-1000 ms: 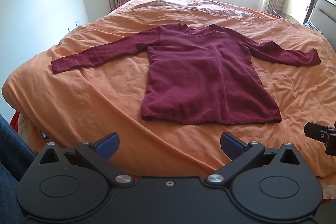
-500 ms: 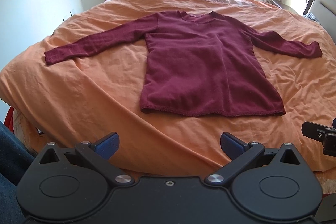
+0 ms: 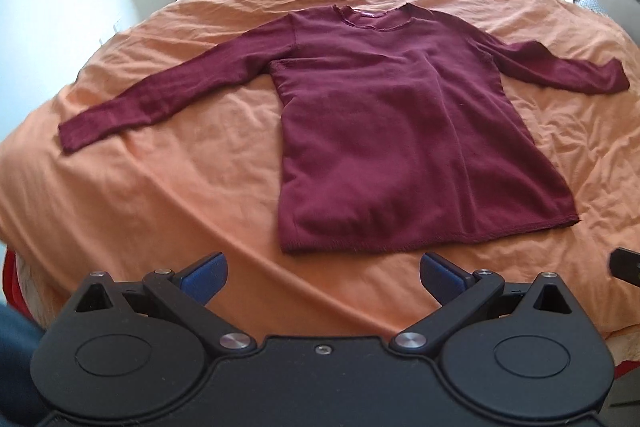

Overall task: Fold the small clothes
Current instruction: 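Lower the right tool onto a sleeve cuff and close on it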

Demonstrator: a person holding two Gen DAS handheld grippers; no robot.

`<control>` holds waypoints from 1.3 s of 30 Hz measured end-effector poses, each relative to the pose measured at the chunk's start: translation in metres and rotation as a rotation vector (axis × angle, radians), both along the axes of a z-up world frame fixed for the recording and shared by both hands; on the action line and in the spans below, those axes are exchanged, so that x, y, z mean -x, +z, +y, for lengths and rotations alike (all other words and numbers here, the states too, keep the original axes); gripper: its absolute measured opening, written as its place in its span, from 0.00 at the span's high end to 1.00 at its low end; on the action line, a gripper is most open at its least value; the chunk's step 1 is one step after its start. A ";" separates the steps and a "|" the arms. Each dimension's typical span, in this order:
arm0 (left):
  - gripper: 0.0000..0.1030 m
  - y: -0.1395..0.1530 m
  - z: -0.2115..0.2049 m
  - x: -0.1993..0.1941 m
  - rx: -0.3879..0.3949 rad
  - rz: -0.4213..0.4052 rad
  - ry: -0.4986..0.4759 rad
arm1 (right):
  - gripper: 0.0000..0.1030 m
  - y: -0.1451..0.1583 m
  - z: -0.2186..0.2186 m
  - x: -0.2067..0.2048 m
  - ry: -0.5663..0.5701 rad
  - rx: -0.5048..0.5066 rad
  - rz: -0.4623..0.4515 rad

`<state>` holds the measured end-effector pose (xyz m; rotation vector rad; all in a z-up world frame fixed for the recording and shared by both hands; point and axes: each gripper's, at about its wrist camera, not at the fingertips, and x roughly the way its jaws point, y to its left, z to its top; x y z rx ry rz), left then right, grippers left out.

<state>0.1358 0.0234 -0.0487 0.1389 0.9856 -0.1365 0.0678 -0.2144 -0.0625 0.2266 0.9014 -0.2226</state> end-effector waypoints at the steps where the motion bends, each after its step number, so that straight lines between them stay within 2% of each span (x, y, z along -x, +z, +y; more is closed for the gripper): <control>1: 0.01 -0.001 -0.001 -0.006 -0.004 -0.002 -0.009 | 0.00 0.001 -0.003 -0.003 -0.021 -0.010 -0.008; 8: 0.01 -0.007 -0.015 -0.048 0.004 0.010 -0.046 | 0.00 0.005 -0.042 -0.023 -0.153 -0.073 -0.082; 19: 0.01 -0.011 -0.066 -0.098 0.002 0.035 -0.062 | 0.00 -0.008 -0.134 -0.087 -0.172 -0.094 -0.124; 30: 0.01 -0.011 -0.157 -0.169 -0.002 0.000 0.005 | 0.00 -0.048 -0.276 -0.171 -0.208 -0.084 -0.130; 35: 0.01 -0.025 -0.194 -0.199 -0.009 -0.001 0.071 | 0.00 -0.071 -0.346 -0.204 -0.270 -0.070 -0.129; 39: 0.01 -0.042 -0.213 -0.215 -0.021 0.033 0.132 | 0.00 -0.083 -0.401 -0.226 -0.326 -0.104 -0.178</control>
